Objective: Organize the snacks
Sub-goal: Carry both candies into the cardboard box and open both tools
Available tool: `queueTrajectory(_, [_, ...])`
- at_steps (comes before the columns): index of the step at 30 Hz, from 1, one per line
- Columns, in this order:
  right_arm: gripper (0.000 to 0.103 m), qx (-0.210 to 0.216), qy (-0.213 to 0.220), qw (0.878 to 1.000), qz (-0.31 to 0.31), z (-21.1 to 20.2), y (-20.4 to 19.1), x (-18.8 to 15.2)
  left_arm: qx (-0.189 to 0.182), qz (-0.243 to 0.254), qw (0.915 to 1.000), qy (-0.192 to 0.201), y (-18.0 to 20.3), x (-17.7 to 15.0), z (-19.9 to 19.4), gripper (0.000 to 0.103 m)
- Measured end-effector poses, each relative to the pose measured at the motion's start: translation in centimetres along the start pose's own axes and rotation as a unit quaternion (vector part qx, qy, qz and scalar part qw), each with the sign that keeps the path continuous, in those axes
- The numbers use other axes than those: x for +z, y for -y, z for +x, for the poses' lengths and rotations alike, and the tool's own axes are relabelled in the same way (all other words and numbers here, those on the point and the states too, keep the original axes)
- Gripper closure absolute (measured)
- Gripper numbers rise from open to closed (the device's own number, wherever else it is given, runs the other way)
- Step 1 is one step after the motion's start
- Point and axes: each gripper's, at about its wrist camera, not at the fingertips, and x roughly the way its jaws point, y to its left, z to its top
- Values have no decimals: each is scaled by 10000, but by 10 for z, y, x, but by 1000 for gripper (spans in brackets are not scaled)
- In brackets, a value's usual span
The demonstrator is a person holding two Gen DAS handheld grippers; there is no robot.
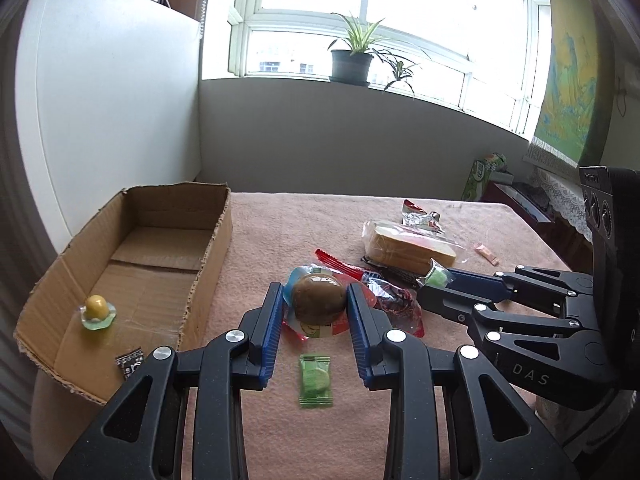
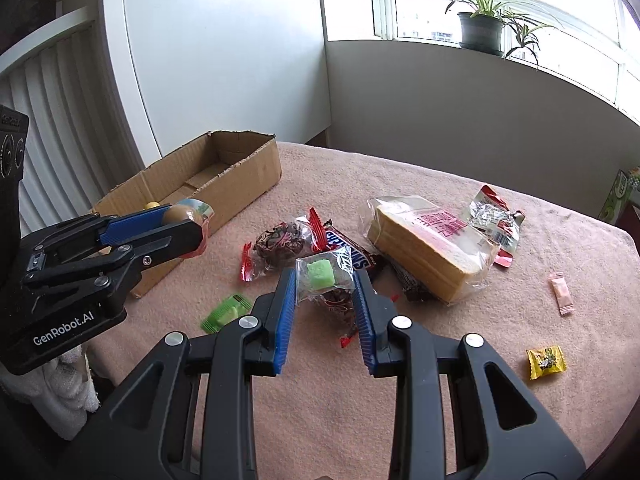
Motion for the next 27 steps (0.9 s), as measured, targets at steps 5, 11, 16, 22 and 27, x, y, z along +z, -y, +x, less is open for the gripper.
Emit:
queueTrajectory(5, [74,225,46,9997,-44,10,-20,20,149,-265,9995,120,-28,0,-9,73])
queueTrajectory(11, [74,422,37,9991,-89,30,-43,40,387,-513,9976,260,-59,-2,-20,73])
queueTrajectory(16, [74,512,75,9986,-111,46,-61,59,590,-699,9952,335,-83,-5,-27,73])
queueTrajectory(22, [74,616,46,9980,-132,75,-85,81,789,-854,9927,319,-107,-9,-28,73])
queueTrajectory(27, [73,668,-52,9975,-245,100,-102,91,908,-955,9910,256,-124,-14,-26,73])
